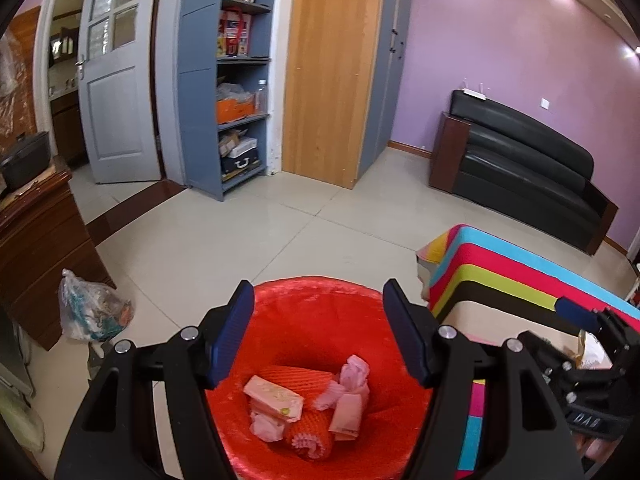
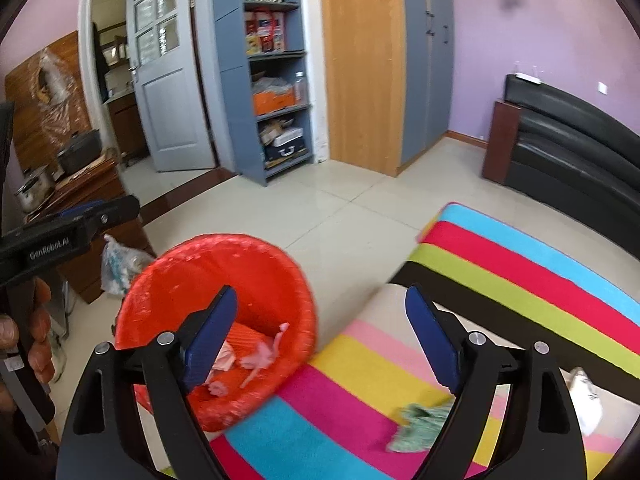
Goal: Collect trash
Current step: 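Move both tools back over the remaining trash on the rug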
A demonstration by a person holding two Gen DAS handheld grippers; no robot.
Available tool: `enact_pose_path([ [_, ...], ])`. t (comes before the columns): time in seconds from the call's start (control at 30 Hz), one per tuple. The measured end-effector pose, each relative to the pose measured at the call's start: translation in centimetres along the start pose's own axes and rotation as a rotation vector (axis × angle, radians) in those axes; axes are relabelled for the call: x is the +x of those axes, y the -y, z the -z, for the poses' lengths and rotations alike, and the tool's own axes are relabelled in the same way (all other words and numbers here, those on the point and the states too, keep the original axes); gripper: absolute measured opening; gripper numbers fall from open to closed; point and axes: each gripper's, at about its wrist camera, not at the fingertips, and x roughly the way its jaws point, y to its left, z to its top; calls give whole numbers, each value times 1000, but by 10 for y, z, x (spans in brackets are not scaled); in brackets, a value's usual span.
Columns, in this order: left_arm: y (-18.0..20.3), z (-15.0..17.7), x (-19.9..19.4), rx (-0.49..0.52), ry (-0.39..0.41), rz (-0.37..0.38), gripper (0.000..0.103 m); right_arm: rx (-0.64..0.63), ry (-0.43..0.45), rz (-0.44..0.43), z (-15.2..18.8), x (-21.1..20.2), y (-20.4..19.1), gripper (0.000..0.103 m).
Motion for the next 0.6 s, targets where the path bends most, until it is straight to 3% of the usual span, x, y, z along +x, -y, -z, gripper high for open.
enact_pose_path([
  [0.6,116,33,11,165,-17,154,64,134,35,169,34,-58,117,85],
])
